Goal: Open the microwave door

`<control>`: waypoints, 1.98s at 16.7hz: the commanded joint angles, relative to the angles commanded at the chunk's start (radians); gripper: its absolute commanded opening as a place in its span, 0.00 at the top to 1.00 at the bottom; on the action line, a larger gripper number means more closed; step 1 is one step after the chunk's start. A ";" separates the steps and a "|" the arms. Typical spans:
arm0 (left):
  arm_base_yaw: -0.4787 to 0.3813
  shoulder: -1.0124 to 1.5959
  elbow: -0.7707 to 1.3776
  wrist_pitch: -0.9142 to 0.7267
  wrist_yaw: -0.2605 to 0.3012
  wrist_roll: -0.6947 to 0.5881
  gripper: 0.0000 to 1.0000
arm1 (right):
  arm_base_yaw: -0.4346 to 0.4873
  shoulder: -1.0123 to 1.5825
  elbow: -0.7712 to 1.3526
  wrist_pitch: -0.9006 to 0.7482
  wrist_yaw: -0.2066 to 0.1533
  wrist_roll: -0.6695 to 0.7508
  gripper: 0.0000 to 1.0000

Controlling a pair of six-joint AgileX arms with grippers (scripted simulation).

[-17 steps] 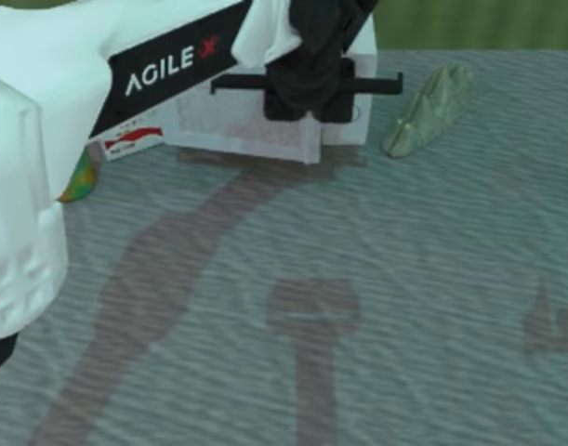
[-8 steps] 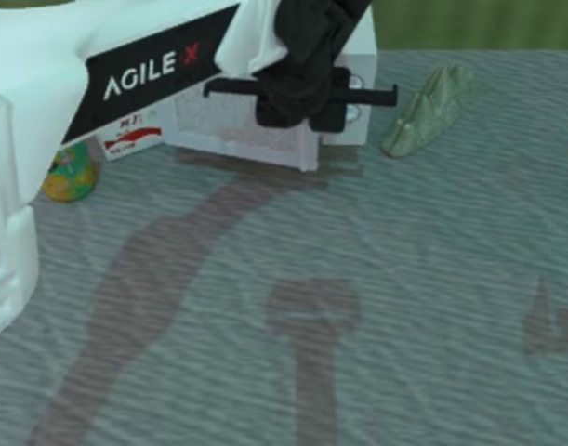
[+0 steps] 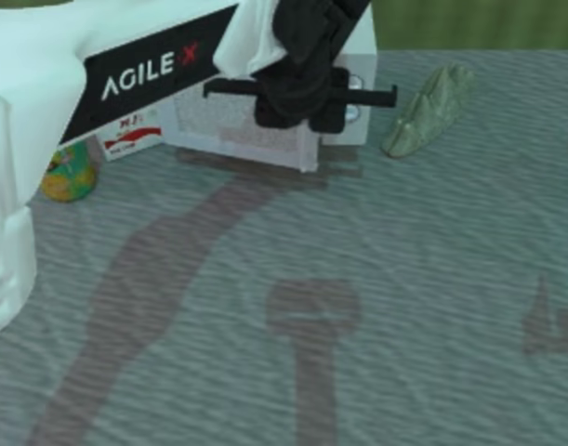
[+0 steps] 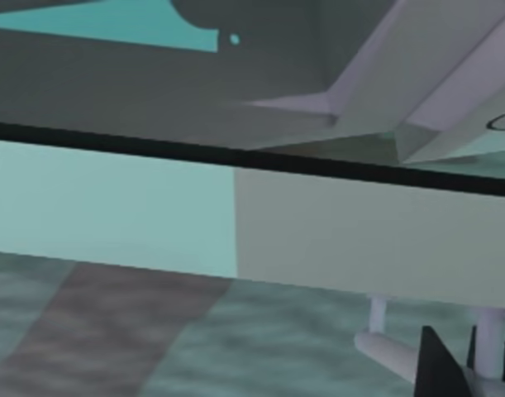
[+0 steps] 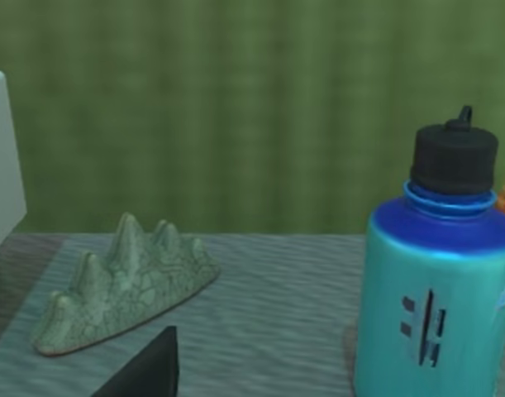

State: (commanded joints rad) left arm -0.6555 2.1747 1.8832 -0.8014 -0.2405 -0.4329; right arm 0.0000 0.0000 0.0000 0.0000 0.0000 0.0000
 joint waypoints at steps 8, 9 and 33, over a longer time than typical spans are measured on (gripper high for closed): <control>0.000 0.000 0.000 0.000 0.000 0.000 1.00 | 0.000 0.000 0.000 0.000 0.000 0.000 0.00; 0.000 0.000 0.000 0.000 0.000 0.000 1.00 | 0.000 0.000 0.000 0.000 0.000 0.000 0.00; 0.010 -0.077 -0.123 0.064 0.042 0.083 1.00 | 0.000 0.000 0.000 0.000 0.000 0.000 0.00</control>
State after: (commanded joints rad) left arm -0.6455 2.0976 1.7606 -0.7378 -0.1984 -0.3499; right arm 0.0000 0.0000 0.0000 0.0000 0.0000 0.0000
